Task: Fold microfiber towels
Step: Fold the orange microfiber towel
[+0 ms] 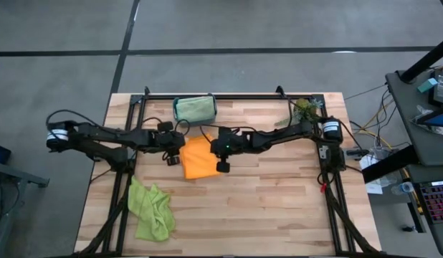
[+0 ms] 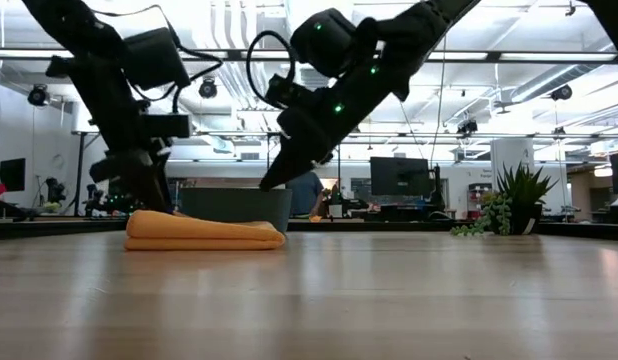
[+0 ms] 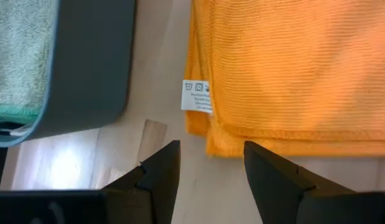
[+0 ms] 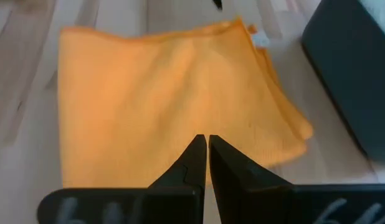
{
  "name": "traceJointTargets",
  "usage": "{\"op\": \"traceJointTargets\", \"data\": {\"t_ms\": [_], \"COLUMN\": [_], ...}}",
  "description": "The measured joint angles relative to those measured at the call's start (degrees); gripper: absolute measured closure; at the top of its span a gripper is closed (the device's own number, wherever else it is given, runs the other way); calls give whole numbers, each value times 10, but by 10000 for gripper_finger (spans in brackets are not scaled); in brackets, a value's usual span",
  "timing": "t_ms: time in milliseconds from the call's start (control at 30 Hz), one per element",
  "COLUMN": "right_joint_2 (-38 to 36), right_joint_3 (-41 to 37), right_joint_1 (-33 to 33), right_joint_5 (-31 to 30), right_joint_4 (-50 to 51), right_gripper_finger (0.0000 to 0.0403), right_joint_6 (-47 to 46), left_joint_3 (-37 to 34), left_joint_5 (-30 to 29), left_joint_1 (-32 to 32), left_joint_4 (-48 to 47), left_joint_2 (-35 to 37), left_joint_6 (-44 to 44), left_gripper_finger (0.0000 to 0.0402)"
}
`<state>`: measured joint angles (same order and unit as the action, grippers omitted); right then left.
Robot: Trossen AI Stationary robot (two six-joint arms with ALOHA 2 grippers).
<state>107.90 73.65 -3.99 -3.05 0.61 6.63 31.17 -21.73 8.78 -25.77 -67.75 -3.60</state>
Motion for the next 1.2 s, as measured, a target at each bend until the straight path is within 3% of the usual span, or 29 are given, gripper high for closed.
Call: {"op": "traceJointTargets", "data": {"t_ms": [100, 467, 733, 867, 1000, 1200], "right_joint_2": [-15, -32, -30, -29, -19, 19], "right_joint_3": [0, -1, -1, -1, -2, -3], "right_joint_1": [7, 61, 104, 113, 114, 114], "right_joint_5": [-1, 0, 1, 0, 0, -36], "right_joint_4": [34, 99, 101, 97, 78, 66], "right_gripper_finger": [390, 390, 387, 356, 302, 220], "right_joint_6": [0, -16, -15, -23, -32, -32], "left_joint_3": [9, 33, 30, 30, 29, 34], "left_joint_5": [6, 139, 136, 120, 80, 79], "left_joint_1": [-11, -125, -239, -268, -283, -288], "left_joint_4": [-33, -37, 36, 48, 48, 54], "left_joint_2": [26, 94, 46, -8, -57, -88], "left_joint_6": [3, 63, 97, 97, 94, 138], "left_gripper_finger": [240, 240, 240, 240, 239, 239]}}
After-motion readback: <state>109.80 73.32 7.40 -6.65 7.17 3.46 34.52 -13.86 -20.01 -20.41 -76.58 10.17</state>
